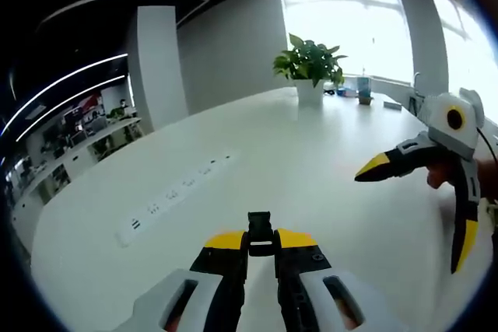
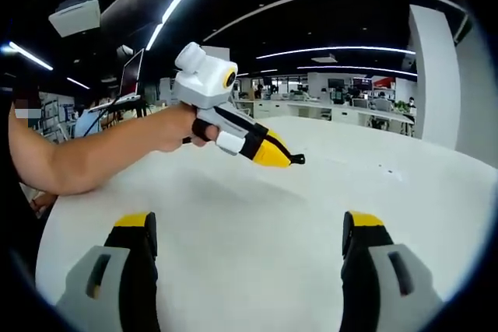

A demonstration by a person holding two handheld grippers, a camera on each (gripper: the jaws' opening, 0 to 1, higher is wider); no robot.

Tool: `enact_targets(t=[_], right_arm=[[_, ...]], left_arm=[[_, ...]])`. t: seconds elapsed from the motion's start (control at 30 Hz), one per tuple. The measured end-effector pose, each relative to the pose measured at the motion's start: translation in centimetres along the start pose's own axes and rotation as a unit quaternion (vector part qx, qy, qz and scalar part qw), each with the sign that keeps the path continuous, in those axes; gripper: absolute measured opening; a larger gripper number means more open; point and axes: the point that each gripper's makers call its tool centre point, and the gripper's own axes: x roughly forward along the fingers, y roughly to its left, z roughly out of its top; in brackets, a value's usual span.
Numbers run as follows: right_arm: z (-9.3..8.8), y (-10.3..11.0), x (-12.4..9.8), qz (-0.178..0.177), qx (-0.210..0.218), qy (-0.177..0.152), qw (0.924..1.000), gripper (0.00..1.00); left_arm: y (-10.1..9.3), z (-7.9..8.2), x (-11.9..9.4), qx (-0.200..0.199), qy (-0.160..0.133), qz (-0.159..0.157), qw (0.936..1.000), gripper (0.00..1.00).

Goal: Snap the two parts of the plastic buckle together until the buckle closes and remains connected.

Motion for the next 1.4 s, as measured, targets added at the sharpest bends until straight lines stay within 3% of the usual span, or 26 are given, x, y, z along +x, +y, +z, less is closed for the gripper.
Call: enact_targets(t=[0.4, 1.4], right_arm=[[-0.2, -0.2, 0.1, -0.002, 0.000, 0.003, 1.0000, 1.00], [-0.6, -0.3, 0.1, -0.006, -0.003, 0.009, 0.9999, 1.00]], left_arm=[[1.2, 0.2, 1.0, -0.008, 0.002, 0.000, 1.0000, 0.11], [2.1, 0.6, 2.7, -0.021, 0.004, -0.013, 0.9997, 0.11]])
